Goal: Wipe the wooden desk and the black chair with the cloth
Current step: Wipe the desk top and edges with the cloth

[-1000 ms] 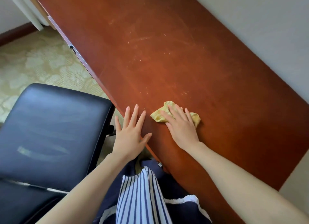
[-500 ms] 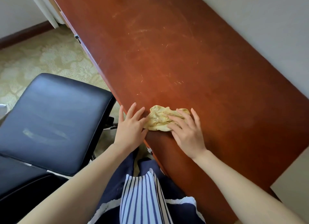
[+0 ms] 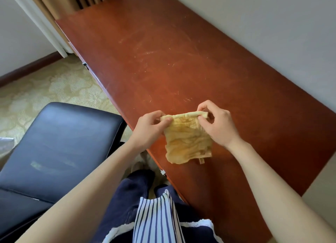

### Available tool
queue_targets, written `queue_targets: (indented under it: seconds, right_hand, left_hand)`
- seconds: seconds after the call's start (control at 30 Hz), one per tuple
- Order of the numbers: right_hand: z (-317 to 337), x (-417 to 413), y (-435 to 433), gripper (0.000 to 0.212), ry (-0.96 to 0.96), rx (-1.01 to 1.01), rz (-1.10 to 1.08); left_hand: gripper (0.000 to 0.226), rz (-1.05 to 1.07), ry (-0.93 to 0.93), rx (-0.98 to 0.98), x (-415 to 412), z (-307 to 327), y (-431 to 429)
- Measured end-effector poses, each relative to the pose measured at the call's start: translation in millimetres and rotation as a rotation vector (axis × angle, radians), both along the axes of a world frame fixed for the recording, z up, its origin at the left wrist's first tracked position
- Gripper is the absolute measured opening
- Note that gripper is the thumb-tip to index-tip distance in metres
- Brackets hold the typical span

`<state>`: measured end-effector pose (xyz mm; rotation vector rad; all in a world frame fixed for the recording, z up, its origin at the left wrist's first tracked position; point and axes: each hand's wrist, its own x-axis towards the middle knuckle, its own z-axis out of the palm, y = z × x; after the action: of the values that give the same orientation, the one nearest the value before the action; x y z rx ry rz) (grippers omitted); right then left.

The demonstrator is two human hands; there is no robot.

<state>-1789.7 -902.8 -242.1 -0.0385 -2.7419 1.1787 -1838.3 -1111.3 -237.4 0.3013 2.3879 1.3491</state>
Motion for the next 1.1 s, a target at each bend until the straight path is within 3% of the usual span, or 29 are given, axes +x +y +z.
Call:
queue_targets:
  seconds: [0.2, 0.33, 0.43, 0.57, 0.7, 0.83, 1.1]
  right_hand:
    - [-27.7, 15.0, -17.7, 0.015, 0.225, 0.439, -0.086]
    - [-59.4, 39.8, -17.2, 0.013, 0.217, 0.574, 0.035]
    - [-69.9, 48.1, -16.1, 0.031, 0.049, 0.563, 0.153]
    - [-72.4, 24.6, -21.1, 0.051, -0.135, 0.643, 0.283]
    - [-80.2, -1.7, -34.4, 0.047, -0.259, 0.698, 0.39]
    - [-83.9, 9.9, -43.5, 0.04, -0.217, 0.667, 0.438]
    - [-97.0, 36.2, -34.9, 0.048, -0.058, 0.849, 0.729]
  left_hand:
    - [0.012, -0.148, 0.514, -0.446, 8.5, -20.9, 4.0]
    - [0.019, -0.39, 0.658, -0.611, 23.3, -38.0, -8.9]
    - [0.032, -0.521, 0.559, -0.716, 30.8, -48.9, -15.3]
    - [0.024, -0.35, 0.495, -0.599, 31.2, -58.4, -22.3]
    - [0.035, -0.253, 0.447, -0.667, 23.3, -65.9, -34.9]
    - [0.052, -0.186, 0.405, -0.703, 15.3, -71.3, -49.6]
    - [0.056, -0.17, 0.299, -0.701, 4.1, -83.0, -67.8]
